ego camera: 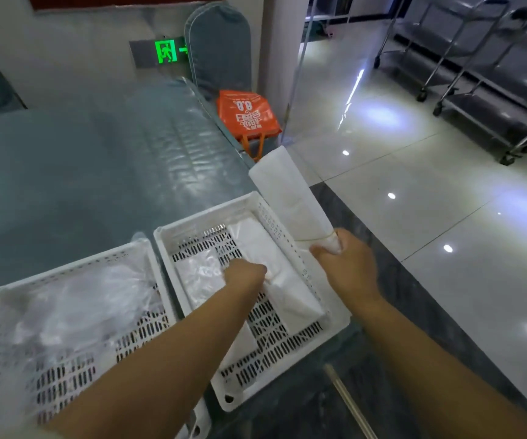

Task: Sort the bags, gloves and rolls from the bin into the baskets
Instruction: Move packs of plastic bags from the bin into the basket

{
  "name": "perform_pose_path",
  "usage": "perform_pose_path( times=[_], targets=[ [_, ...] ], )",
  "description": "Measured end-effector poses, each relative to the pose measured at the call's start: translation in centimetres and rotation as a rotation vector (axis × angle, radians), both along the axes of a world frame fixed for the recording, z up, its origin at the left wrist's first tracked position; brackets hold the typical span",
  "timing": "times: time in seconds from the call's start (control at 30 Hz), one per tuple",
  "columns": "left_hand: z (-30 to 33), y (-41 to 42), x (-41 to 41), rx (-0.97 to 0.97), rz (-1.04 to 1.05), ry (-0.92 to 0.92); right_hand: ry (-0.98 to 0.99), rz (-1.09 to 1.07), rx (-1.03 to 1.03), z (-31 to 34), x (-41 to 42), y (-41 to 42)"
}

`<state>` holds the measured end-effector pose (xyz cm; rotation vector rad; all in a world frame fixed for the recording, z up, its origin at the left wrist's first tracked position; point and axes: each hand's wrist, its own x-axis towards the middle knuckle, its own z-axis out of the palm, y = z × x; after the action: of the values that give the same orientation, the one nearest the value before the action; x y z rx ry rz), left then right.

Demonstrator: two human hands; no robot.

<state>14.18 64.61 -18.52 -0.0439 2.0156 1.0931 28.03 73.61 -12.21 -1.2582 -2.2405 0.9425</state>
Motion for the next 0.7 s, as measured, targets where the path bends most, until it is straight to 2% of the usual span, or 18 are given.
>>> perform_pose_path(
  times=[0.1,0.2,0.33,0.53,0.7],
  targets=[
    [-1.0,1.2,0.8,0.127,0.216,-0.050,0.016,-0.012,-0.012,-0.5,-0.2,0.9],
    [-2.0,2.0,1.4,0.254,0.211,-0.057,0.029,-0.025,0.001,-0.9,-0.4,1.5],
    [-2.4,2.9,1.9,0.194,0.093,0.102,0.016,-0.028,-0.002,-1.5,-0.7,2.1],
    [-1.1,1.4,1.4,0.222,0.107,0.288,-0.065,0.000,-0.038,-2.0,-1.8,2.2],
    [0.4,-3.0,-0.5,0.212,0.156,0.457,-0.152,0.115,-0.054,-3.6,-4.2,0.1]
  ],
)
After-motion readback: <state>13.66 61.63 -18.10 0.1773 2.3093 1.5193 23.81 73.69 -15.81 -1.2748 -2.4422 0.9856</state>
